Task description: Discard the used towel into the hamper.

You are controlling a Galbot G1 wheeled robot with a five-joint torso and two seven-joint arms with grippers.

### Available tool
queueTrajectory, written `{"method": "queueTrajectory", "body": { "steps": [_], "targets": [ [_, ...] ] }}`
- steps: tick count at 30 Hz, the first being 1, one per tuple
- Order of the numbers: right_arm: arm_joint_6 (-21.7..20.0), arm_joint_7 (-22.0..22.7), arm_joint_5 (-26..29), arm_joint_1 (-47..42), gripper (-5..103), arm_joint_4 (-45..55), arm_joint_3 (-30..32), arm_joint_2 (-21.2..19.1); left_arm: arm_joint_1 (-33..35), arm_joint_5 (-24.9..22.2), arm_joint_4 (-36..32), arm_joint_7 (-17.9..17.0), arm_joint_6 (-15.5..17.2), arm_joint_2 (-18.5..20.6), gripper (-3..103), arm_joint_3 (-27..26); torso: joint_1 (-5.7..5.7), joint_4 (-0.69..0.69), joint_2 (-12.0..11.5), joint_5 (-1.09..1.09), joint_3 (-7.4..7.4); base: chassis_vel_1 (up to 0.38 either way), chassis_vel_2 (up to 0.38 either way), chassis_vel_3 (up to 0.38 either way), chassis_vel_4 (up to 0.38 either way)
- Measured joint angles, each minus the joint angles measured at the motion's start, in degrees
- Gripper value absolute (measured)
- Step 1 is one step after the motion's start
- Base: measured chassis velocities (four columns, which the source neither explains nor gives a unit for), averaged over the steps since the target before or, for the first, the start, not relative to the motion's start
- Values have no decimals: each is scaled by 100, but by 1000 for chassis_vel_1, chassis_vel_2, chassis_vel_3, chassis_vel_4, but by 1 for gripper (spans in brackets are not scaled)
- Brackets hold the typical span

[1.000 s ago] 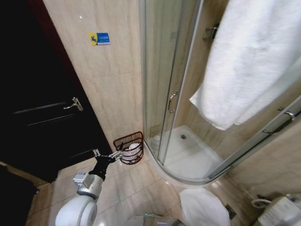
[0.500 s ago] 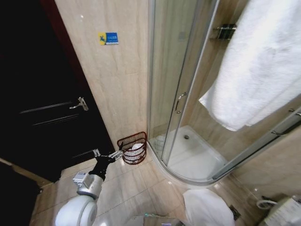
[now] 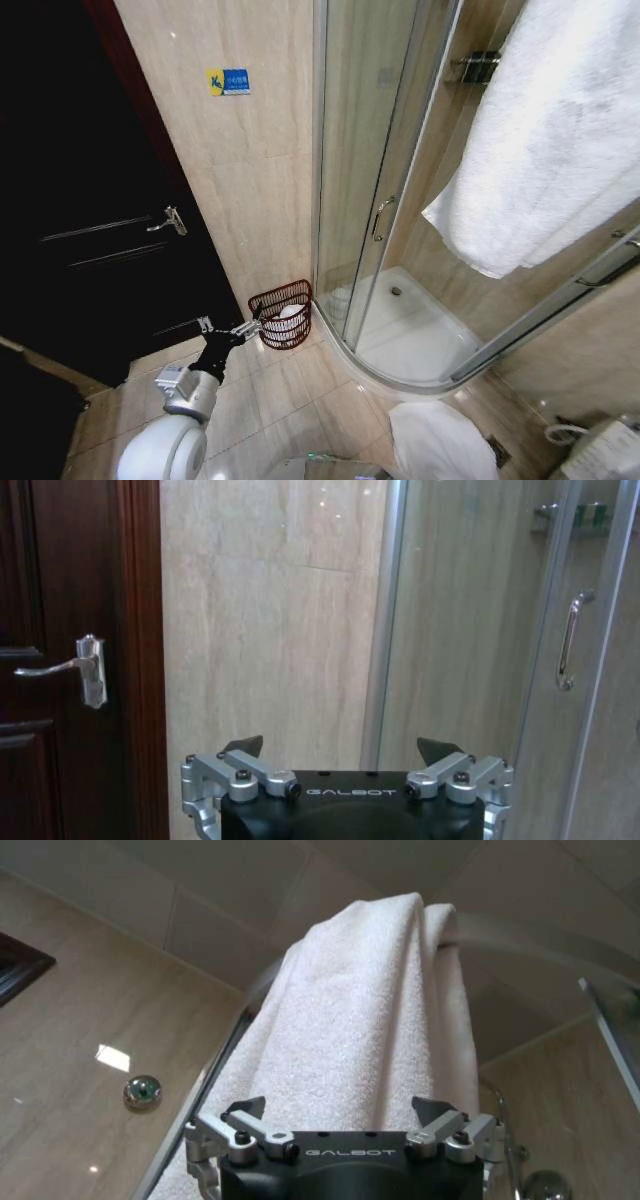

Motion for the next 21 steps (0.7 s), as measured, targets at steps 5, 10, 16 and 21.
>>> {"method": "queueTrajectory", "body": {
  "steps": [5,10,16,21],
  "targets": [
    [147,127,169,1,99,-2,-34,-79,0,0,0,0,0,0,100,0,0,0,0,0,0,47,59,-73,-80],
    [253,177,299,19,100,-155,-53,-288,0,0,0,-1,0,1,100,-1,-1,2,0,-10,-1,106,110,-92,-98],
    [356,239,370,7,100,-568,-28,-790,0,0,0,-2,0,0,100,-1,1,2,0,1,0,42,37,-28,-26],
    [425,698,840,-340,100,-1122,248,-1765,0,0,0,-1,0,0,100,0,0,-3,0,1,0,-34,-12,19,12]
  ]
}}
